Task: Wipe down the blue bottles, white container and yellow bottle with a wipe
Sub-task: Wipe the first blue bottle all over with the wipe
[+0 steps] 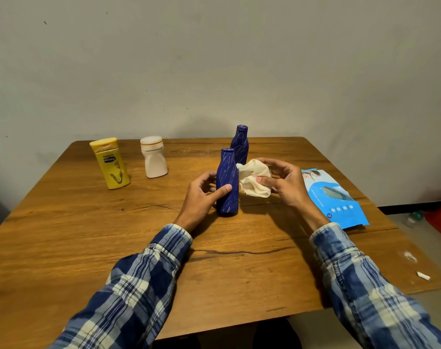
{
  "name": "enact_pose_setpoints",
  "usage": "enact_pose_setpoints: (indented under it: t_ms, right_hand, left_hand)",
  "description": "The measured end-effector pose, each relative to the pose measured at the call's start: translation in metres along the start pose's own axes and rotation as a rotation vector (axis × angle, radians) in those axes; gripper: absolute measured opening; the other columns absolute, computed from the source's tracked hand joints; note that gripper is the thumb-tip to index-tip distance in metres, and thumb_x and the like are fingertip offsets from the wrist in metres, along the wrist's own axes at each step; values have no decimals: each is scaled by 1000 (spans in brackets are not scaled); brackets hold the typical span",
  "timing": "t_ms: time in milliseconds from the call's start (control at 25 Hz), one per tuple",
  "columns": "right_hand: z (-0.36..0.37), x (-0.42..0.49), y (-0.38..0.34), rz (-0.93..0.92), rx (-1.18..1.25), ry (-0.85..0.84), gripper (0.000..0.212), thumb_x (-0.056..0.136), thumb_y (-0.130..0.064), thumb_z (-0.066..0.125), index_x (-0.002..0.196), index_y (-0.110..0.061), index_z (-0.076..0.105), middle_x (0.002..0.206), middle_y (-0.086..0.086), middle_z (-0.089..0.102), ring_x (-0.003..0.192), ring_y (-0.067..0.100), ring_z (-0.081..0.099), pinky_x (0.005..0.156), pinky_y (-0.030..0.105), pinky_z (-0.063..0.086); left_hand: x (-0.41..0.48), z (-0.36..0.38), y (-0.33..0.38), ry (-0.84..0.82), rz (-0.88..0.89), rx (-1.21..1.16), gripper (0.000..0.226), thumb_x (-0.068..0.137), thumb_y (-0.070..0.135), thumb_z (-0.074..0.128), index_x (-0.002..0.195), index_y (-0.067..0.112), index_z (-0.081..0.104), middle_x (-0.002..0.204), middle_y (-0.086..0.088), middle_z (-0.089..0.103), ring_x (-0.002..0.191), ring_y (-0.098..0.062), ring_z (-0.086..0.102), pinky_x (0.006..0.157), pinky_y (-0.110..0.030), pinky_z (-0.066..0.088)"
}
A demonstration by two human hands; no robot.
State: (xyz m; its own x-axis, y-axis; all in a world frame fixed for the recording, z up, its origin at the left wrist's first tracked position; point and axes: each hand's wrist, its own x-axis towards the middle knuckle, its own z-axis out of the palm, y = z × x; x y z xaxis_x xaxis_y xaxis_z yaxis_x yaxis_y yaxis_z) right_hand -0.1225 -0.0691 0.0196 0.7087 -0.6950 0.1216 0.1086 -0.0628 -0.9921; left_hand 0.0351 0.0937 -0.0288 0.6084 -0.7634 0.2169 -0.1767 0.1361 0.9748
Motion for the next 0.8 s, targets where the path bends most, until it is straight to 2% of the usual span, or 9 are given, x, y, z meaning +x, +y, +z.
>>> enact_pose_setpoints:
  t_ms: [120, 200, 320, 400, 480, 600, 720, 800]
  right_hand:
    - [5, 1, -3, 28, 30, 50, 36, 85, 13, 66, 114, -7, 74, 107, 3, 77, 96, 16, 73, 79, 31, 61]
    - [6, 3, -4, 60, 48, 39, 34, 87, 13, 61, 112, -6, 74, 109, 7, 76, 96, 18, 72, 82, 32, 60]
    - [7, 4, -4, 129, 141, -71, 48, 84, 17, 55, 119, -10, 72, 118, 8, 73, 98, 16, 72, 74, 27, 60]
    - [7, 3, -4, 129, 138, -131, 57, 81, 20, 55, 121, -17, 72, 122, 5, 71, 104, 18, 72, 73, 28, 60]
    - [10, 2, -6, 33, -22, -146, 55, 84, 18, 60, 122, -21, 71, 123, 0, 70, 108, 14, 70, 77, 24, 59]
    - [19, 2, -8, -138, -210, -83, 43, 89, 7, 66, 122, -21, 70, 125, 0, 68, 109, 14, 67, 79, 21, 58]
    - [26, 1, -7, -241, -306, 10, 40, 87, -8, 75, 124, -24, 68, 116, -3, 70, 100, 14, 67, 72, 24, 59]
    - [30, 1, -8, -313, -373, 85, 40, 81, -17, 82, 118, -22, 66, 106, -4, 71, 91, 12, 67, 69, 23, 57]
  left_hand:
    - [0, -1, 0, -3, -6, -6, 37, 90, 24, 77, 125, 22, 63, 126, -6, 66, 111, -36, 65, 83, -54, 61]
    - [-1, 0, 2, 11, -5, -5, 38, 90, 24, 77, 124, 22, 63, 124, -6, 67, 109, -33, 65, 82, -49, 62]
    - [-1, 0, 3, 45, 6, -24, 41, 86, 28, 80, 123, 21, 64, 122, -9, 68, 104, -37, 65, 77, -38, 60]
    - [-2, -1, 6, 64, -1, -19, 52, 80, 40, 81, 126, 21, 63, 124, -7, 68, 111, -35, 64, 84, -45, 61]
    - [-1, -3, 7, 78, -16, -10, 57, 80, 43, 80, 129, 20, 61, 126, -5, 66, 114, -30, 65, 91, -51, 60]
    - [0, -5, 7, 83, -25, -18, 45, 90, 27, 76, 131, 18, 59, 129, -6, 64, 117, -29, 63, 94, -52, 59]
    - [-2, -4, 8, 88, -21, -37, 38, 92, 23, 74, 127, 21, 60, 127, -6, 65, 115, -27, 65, 94, -52, 59]
    - [-2, -3, 9, 88, -16, -50, 36, 92, 22, 74, 125, 22, 60, 126, -7, 66, 114, -28, 65, 95, -52, 58]
